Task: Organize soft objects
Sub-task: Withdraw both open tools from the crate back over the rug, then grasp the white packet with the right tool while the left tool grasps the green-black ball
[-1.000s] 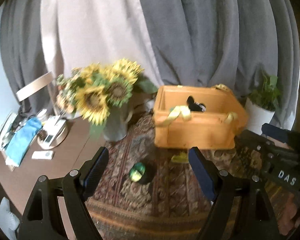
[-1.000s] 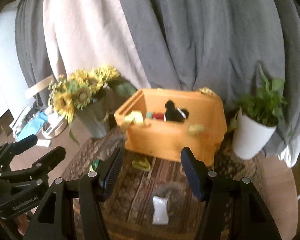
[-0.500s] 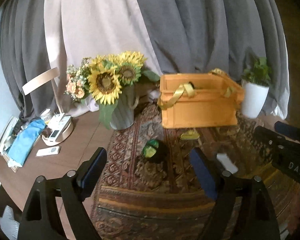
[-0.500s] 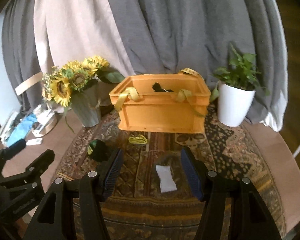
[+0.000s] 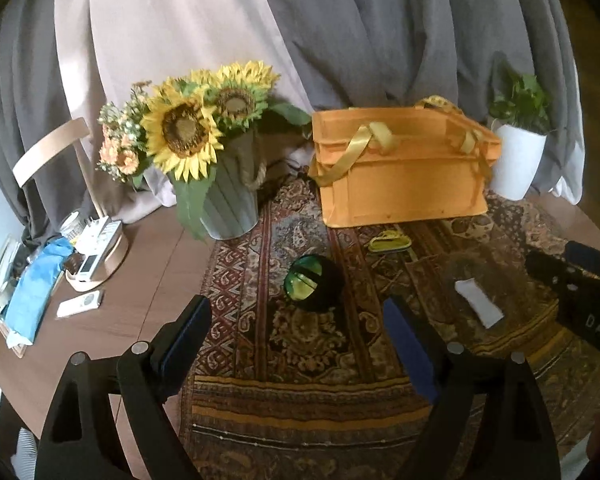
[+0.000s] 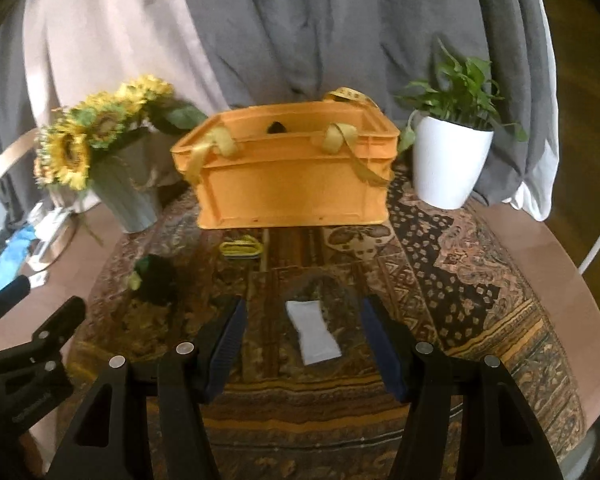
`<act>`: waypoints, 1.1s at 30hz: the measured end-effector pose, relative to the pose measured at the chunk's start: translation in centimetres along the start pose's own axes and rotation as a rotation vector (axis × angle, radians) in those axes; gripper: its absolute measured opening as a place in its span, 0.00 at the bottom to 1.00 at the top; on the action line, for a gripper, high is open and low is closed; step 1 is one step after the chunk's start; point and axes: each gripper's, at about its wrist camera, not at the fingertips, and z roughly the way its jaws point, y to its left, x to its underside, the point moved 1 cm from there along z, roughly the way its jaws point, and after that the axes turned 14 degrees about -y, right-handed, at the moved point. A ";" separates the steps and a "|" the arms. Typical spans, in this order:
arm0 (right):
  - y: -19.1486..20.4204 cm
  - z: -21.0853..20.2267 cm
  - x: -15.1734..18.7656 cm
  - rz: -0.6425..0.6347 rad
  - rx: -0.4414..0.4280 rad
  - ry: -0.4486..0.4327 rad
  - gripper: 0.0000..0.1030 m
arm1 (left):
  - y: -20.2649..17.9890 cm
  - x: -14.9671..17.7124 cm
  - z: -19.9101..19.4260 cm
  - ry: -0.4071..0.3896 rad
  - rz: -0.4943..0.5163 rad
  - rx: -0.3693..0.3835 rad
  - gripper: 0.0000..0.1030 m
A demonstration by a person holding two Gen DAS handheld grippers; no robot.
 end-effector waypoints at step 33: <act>1.1 11.2 4.7 -0.060 0.164 0.181 0.58 | 0.0 3.5 13.4 0.095 0.066 0.077 0.86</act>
